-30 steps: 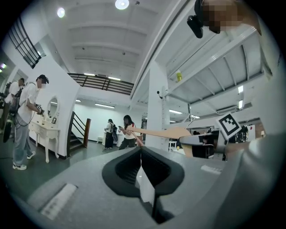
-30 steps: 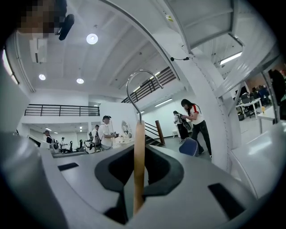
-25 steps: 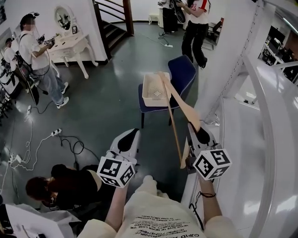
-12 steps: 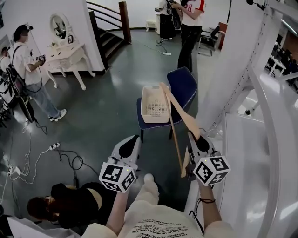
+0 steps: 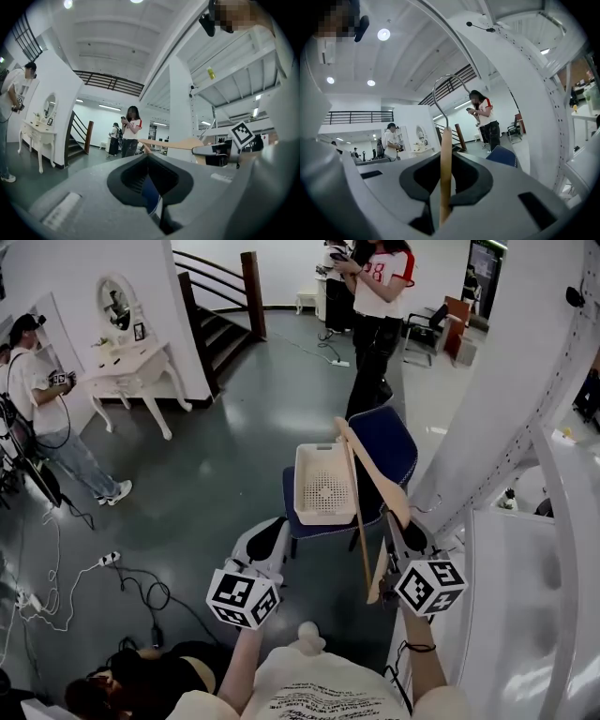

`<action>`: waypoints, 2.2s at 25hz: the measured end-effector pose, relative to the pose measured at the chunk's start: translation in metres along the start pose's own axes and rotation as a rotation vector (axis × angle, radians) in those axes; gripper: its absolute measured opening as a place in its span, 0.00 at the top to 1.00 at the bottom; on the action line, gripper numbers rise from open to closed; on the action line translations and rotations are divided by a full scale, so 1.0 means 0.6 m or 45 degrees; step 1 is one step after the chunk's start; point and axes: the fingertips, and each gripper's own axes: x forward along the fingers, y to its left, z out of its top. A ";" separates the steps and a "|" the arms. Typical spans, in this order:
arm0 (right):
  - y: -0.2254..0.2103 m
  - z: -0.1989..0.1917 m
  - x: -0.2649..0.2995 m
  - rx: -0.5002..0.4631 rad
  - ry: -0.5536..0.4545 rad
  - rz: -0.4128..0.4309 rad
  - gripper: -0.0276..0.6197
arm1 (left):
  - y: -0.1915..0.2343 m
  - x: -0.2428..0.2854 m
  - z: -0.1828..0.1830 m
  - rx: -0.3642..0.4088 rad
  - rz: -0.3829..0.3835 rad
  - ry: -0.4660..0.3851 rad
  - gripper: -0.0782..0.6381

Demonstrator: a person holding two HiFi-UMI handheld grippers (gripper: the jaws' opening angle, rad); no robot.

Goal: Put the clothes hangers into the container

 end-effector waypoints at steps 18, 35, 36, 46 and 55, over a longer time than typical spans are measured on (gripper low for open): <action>-0.092 -0.041 0.235 0.069 0.121 -0.043 0.87 | 0.154 0.179 -0.070 -0.130 0.018 0.099 0.86; -0.240 -0.135 0.515 0.178 0.459 0.011 0.87 | 0.267 0.436 -0.203 -0.327 0.055 0.340 0.86; -0.245 -0.146 0.525 0.180 0.485 0.017 0.87 | 0.270 0.443 -0.215 -0.340 0.060 0.357 0.86; -0.284 -0.274 0.593 0.228 0.711 0.063 0.87 | 0.298 0.499 -0.340 -0.493 0.115 0.501 0.86; -0.304 -0.375 0.597 0.275 0.842 0.048 0.87 | 0.313 0.512 -0.449 -0.587 0.102 0.632 0.86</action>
